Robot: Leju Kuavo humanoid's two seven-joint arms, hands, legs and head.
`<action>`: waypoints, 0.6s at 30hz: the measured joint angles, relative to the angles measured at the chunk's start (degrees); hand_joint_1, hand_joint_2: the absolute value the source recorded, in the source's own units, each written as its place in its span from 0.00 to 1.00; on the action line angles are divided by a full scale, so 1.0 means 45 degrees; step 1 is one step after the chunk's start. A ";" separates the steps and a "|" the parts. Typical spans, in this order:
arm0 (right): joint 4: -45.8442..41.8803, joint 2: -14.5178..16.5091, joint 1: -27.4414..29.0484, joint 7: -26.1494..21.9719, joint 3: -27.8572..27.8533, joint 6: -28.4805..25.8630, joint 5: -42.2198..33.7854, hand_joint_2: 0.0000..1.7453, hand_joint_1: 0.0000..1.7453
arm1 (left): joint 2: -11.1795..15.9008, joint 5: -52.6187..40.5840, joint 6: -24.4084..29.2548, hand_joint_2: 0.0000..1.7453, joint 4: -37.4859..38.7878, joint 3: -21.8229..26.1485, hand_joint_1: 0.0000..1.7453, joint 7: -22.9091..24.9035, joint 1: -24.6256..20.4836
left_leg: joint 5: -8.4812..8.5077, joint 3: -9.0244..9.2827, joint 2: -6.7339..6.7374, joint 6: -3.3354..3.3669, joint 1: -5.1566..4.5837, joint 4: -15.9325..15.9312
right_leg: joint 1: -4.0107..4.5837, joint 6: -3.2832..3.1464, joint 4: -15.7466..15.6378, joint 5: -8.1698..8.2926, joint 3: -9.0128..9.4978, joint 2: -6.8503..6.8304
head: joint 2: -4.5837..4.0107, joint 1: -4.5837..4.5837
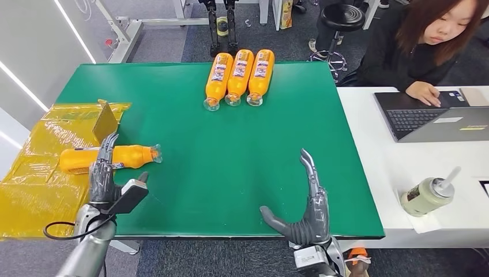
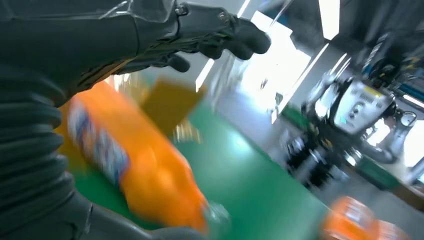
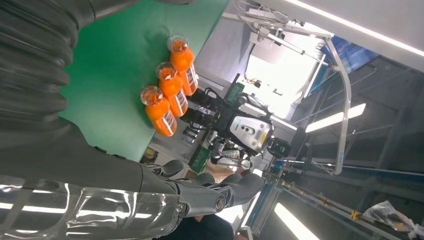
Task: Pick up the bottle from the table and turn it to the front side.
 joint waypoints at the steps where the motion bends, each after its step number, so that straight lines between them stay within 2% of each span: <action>1: 0.0042 0.0001 0.0004 -0.0044 -0.0045 0.0006 -0.0005 1.00 0.00 | -0.0202 0.0878 -0.0602 1.00 -0.0651 -0.0217 0.00 -0.0051 0.0387 | -0.0002 -0.0001 0.0002 0.0002 -0.0001 0.0001 | -0.0001 0.0000 -0.0002 0.0000 0.0000 0.0003 | 0.0000 0.0000; 7: 0.0268 0.0010 0.0048 -0.0234 -0.0230 -0.0325 0.0178 1.00 0.00 | -0.1022 0.4945 -0.3458 1.00 -0.3304 -0.1697 0.00 -0.0127 0.1930 | -0.0009 -0.0005 0.0000 0.0013 -0.0002 0.0002 | 0.0000 0.0002 -0.0009 -0.0001 -0.0001 0.0000 | 0.0000 -0.0001; 9: 0.0256 0.0010 0.0132 -0.0243 -0.0254 -0.0600 0.0235 1.00 0.00 | -0.1184 0.5872 -0.3989 1.00 -0.3885 -0.2196 0.00 -0.0130 0.2225 | -0.0010 -0.0004 0.0000 0.0014 -0.0001 0.0002 | 0.0001 0.0002 -0.0009 -0.0002 -0.0002 -0.0001 | 0.0000 -0.0002; 14: -0.0003 0.0011 0.0699 -0.0248 -0.0468 -0.0853 -0.0125 1.00 0.00 | -0.1671 0.7201 -0.4400 1.00 -0.5190 -0.3037 0.00 -0.0130 0.2827 | -0.0012 -0.0006 -0.0002 0.0015 0.0001 0.0000 | 0.0002 0.0005 -0.0008 -0.0004 -0.0002 -0.0004 | 0.0000 -0.0004; 18: -0.0496 0.0032 0.1385 -0.0248 -0.0792 -0.0939 -0.0858 1.00 0.00 | -0.2265 0.9303 -0.6252 1.00 -0.6128 -0.3237 0.00 -0.0130 0.3318 | -0.0019 -0.0010 -0.0003 0.0016 0.0000 0.0001 | 0.0001 0.0010 -0.0008 -0.0008 -0.0002 -0.0006 | 0.0000 -0.0001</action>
